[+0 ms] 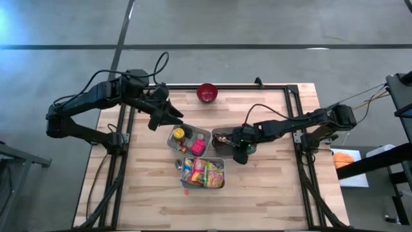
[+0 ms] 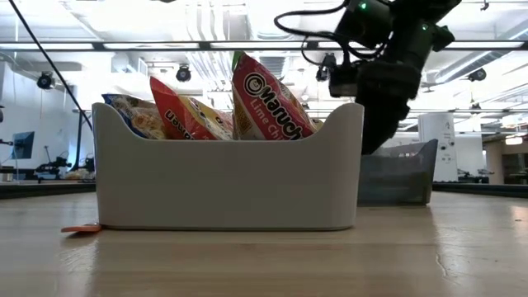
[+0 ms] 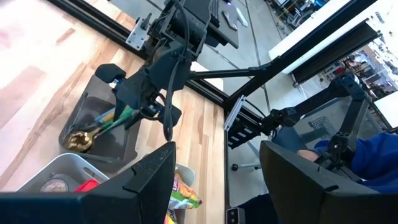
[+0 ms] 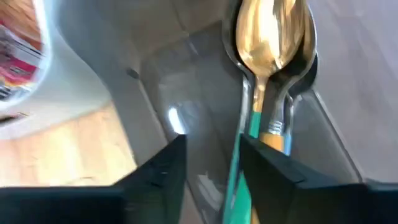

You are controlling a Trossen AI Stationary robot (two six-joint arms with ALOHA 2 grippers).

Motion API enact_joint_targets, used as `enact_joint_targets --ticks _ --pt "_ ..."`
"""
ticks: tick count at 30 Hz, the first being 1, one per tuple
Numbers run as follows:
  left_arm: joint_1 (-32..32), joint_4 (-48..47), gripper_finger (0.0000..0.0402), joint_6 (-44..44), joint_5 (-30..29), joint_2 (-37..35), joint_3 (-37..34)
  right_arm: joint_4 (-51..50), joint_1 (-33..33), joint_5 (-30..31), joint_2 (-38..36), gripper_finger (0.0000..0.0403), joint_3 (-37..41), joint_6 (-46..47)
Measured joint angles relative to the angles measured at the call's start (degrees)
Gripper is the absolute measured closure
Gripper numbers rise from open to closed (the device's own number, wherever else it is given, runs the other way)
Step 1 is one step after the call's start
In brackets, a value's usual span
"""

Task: Pick & Place Food Item
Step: Put the green spoon into the black bin, then put the orange spoon into the black bin

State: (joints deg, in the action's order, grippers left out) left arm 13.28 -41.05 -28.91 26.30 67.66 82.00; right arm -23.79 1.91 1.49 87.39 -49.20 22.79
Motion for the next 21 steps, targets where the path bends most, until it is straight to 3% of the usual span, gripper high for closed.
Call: enact_joint_targets --ticks 5,9,12,15,21 --pt "-0.14 -0.25 0.0168 -2.86 0.01 0.01 -1.2 -0.06 0.07 -0.01 0.0 0.019 -1.98 -0.32" --pt "-1.56 -0.35 0.0168 -1.38 -1.87 0.1 -5.05 -2.7 0.02 0.49 0.0 0.0149 -4.92 -0.31" --pt "-5.59 -0.3 0.0168 0.46 -6.44 0.0 -9.59 -6.8 0.07 2.54 -0.02 0.0135 -7.87 -0.81" --pt "-10.58 1.42 0.0168 0.65 -7.3 0.0 -15.09 -11.34 0.0 3.21 -0.04 0.0131 -11.08 -3.1" --pt "-20.16 6.98 0.0176 -7.89 -8.78 -0.06 -26.62 -18.97 0.04 4.97 -0.09 0.0131 -17.62 -5.44"
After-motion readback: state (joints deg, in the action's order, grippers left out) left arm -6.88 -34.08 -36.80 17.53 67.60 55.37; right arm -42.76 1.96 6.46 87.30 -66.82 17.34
